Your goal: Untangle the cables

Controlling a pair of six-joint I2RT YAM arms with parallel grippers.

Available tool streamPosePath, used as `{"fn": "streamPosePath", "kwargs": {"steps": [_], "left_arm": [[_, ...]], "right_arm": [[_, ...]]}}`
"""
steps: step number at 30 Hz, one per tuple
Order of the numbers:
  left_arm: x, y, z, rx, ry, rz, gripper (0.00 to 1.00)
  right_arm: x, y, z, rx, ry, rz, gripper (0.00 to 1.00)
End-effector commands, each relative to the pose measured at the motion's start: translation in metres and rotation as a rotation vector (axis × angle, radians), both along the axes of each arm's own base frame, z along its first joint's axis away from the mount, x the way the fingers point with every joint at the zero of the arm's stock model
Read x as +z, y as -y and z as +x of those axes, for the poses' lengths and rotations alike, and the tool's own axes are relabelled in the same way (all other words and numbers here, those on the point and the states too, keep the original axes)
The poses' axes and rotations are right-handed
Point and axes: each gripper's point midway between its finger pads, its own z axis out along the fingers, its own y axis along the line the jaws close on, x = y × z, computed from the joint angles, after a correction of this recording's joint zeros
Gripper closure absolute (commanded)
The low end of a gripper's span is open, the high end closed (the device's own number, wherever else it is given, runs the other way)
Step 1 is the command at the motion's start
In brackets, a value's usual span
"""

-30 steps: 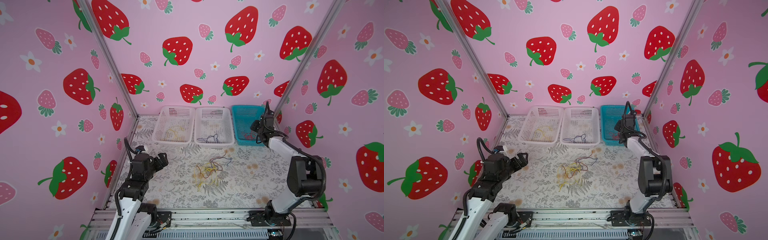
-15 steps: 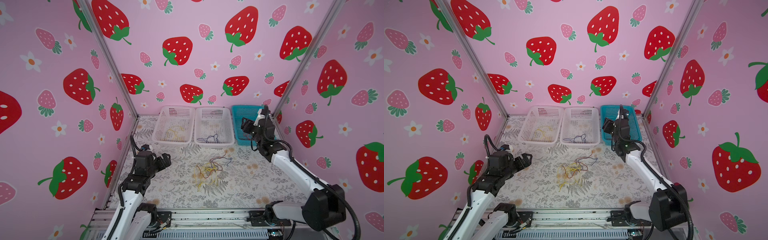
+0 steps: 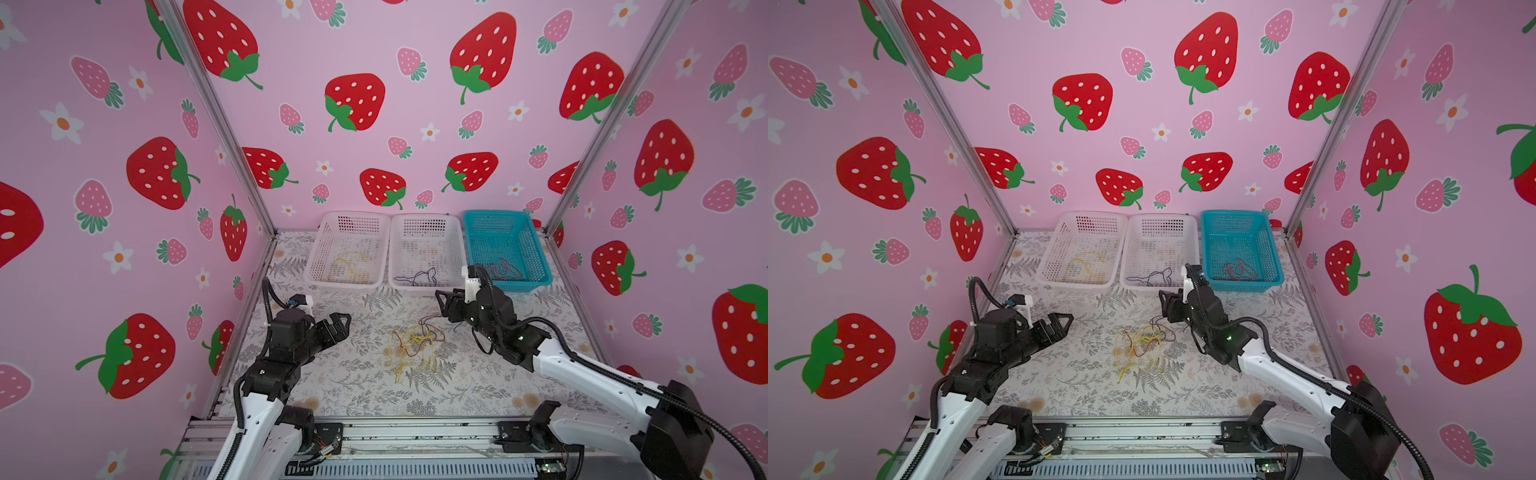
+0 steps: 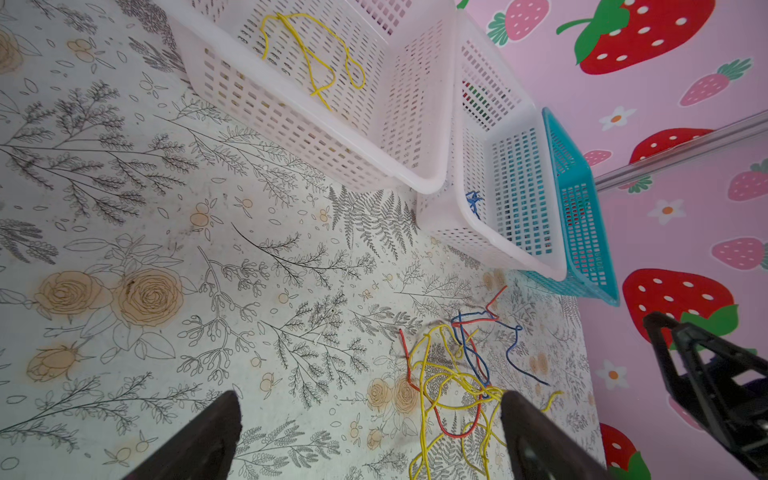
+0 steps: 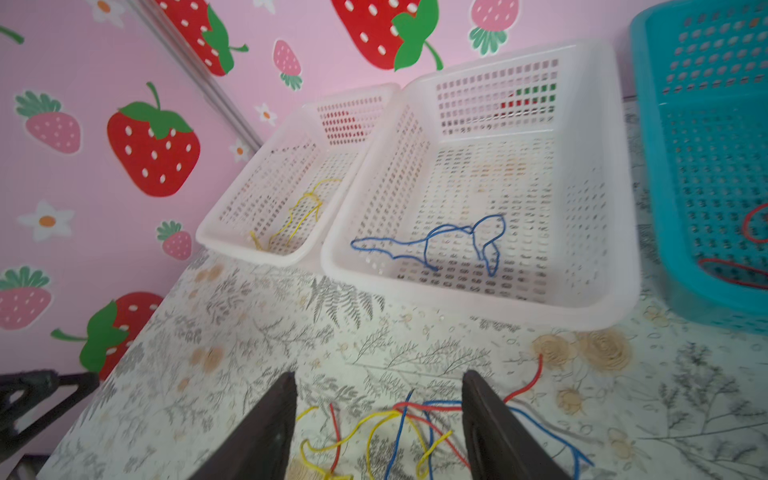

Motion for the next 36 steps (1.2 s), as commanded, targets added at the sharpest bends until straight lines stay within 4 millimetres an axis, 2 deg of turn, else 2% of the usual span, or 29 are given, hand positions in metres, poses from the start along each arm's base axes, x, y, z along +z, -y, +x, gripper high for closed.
{"fn": "streamPosePath", "kwargs": {"steps": [1, 8, 14, 24, 27, 36], "left_arm": [[-0.008, 0.007, -0.010, -0.001, -0.017, -0.044, 0.01], [-0.018, 0.016, -0.018, -0.019, -0.029, -0.040, 0.01], [-0.034, 0.028, -0.019, -0.040, -0.067, -0.066, 0.01], [-0.054, 0.058, -0.022, -0.107, -0.100, -0.096, 0.01], [-0.057, 0.065, -0.021, -0.117, -0.103, -0.083, 0.01], [-0.070, 0.090, -0.018, -0.156, -0.126, -0.130, 0.03]], "right_arm": [[-0.018, -0.011, -0.027, 0.050, -0.047, -0.005, 0.36], [-0.052, -0.016, -0.062, 0.118, -0.086, -0.022, 0.38], [-0.079, -0.014, -0.062, 0.116, -0.109, -0.101, 0.41], [-0.111, -0.019, -0.058, 0.125, -0.109, -0.172, 0.43], [-0.118, -0.024, -0.056, 0.141, -0.106, -0.189, 0.47], [-0.128, -0.032, -0.061, 0.194, -0.107, -0.190, 0.76]]}}
